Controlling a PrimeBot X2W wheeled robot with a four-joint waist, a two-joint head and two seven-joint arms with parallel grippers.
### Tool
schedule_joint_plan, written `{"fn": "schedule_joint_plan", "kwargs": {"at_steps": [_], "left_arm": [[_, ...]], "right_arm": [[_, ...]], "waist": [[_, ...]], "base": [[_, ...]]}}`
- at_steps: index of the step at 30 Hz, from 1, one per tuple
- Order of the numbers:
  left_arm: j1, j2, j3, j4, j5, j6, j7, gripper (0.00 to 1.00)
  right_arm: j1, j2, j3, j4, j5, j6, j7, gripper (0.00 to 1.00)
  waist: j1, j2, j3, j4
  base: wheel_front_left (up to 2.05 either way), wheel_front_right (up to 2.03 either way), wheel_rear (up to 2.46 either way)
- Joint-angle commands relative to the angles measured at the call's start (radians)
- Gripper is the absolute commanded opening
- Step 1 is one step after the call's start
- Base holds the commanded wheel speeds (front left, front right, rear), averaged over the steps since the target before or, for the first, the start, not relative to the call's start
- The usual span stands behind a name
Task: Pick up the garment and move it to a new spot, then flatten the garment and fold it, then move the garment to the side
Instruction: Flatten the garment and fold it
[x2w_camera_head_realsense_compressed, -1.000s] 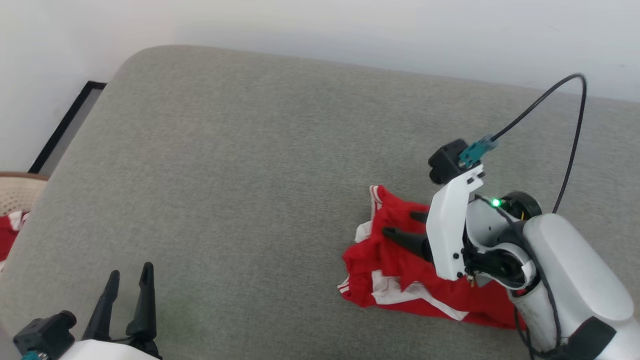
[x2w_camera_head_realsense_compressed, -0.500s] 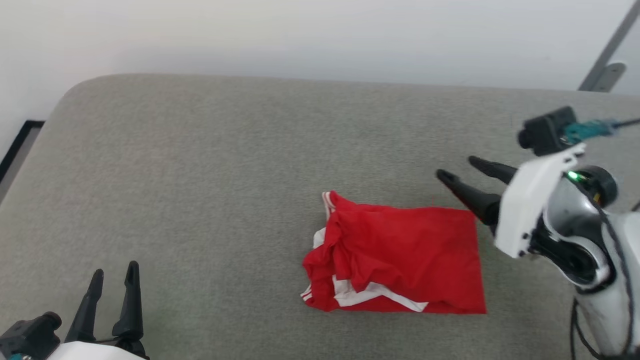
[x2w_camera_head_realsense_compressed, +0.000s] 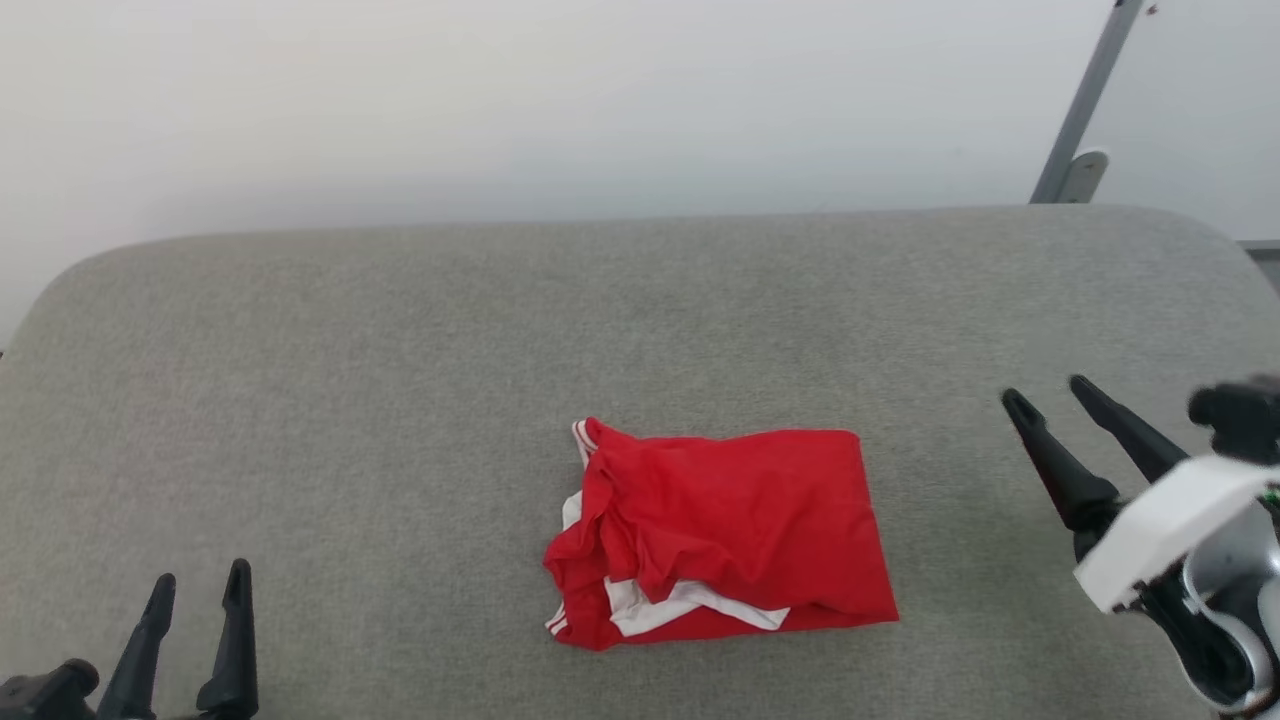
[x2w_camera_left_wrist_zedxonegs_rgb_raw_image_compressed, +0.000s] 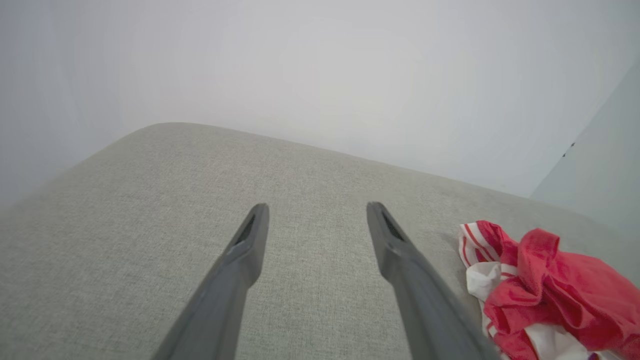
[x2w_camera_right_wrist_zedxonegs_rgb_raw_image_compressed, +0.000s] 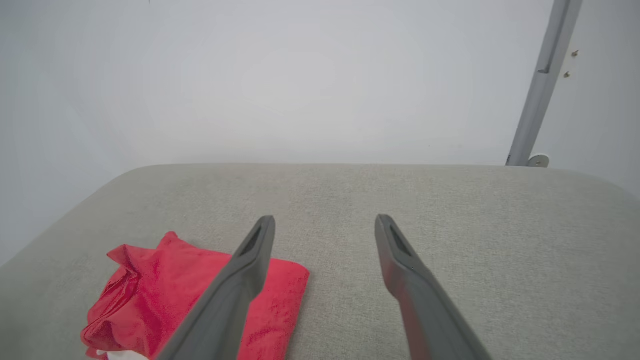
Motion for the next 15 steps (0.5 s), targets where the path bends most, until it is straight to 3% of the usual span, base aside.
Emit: {"fn": "schedule_joint_plan", "kwargs": {"at_steps": [1,8,15], "left_arm": [[0.018,0.007,0.010,-0.003,0.016,0.002,-0.005,1.00],[0.045,0.000,0.033,0.002,0.043,-0.014,-0.006,1.00],[0.056,-0.012,0.051,0.014,0.078,-0.030,-0.006,1.00]], "right_arm": [[0.027,-0.005,-0.007,0.019,-0.002,-0.001,-0.067,1.00],[0.098,-0.025,0.007,0.107,-0.019,-0.001,-0.267,1.00],[0.145,-0.042,0.035,0.171,-0.017,-0.001,-0.392,1.00]], "waist": [[0.0000,-0.0001,-0.017,-0.018],[0.0000,-0.0001,-0.042,-0.034],[0.0000,-0.0001,-0.061,-0.034]], "base": [[0.00,0.00,0.00],[0.00,0.00,0.00],[0.00,0.00,0.00]]}}
